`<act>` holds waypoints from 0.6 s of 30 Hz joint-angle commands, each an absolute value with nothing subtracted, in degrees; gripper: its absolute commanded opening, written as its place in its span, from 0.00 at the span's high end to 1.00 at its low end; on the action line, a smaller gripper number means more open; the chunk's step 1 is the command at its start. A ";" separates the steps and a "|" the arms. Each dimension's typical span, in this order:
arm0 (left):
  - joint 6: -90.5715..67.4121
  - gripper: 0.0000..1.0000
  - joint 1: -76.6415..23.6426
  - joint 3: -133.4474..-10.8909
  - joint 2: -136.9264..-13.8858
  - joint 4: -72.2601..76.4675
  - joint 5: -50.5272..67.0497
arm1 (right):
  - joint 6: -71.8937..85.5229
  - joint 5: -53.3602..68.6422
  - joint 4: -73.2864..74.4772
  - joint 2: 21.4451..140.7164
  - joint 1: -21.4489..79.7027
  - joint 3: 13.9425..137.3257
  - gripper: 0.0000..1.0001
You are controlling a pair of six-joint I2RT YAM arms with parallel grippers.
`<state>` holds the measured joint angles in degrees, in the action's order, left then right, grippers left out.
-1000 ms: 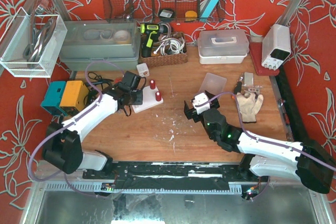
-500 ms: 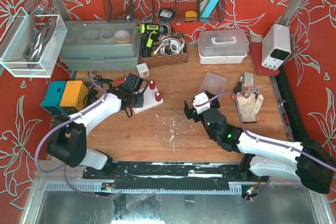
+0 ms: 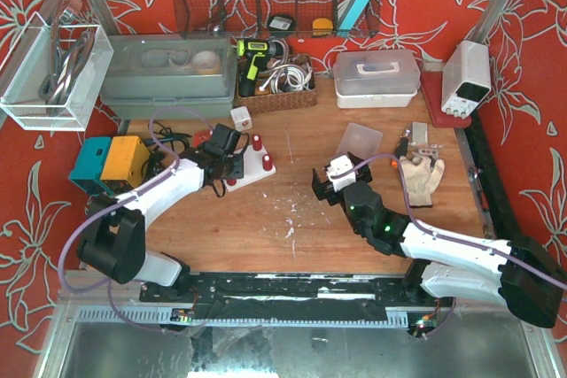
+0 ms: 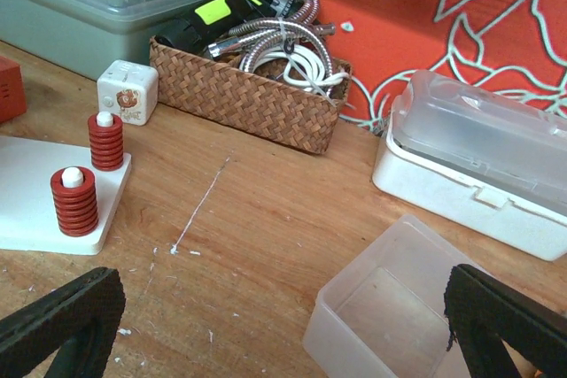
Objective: Install the large spring
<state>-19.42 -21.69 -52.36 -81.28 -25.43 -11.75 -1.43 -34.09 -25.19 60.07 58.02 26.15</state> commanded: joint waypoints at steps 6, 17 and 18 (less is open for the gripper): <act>-21.08 0.33 -21.36 -50.95 -73.15 -20.81 -11.07 | 0.46 -35.37 -23.11 56.85 56.61 25.55 0.01; -20.87 0.00 -21.36 -39.15 -45.90 2.18 -10.36 | -0.33 -41.07 -17.77 43.48 50.85 25.67 0.01; -20.30 0.00 -21.36 -35.22 -43.44 6.43 -10.35 | -0.33 -41.87 -17.83 42.31 49.60 25.71 0.01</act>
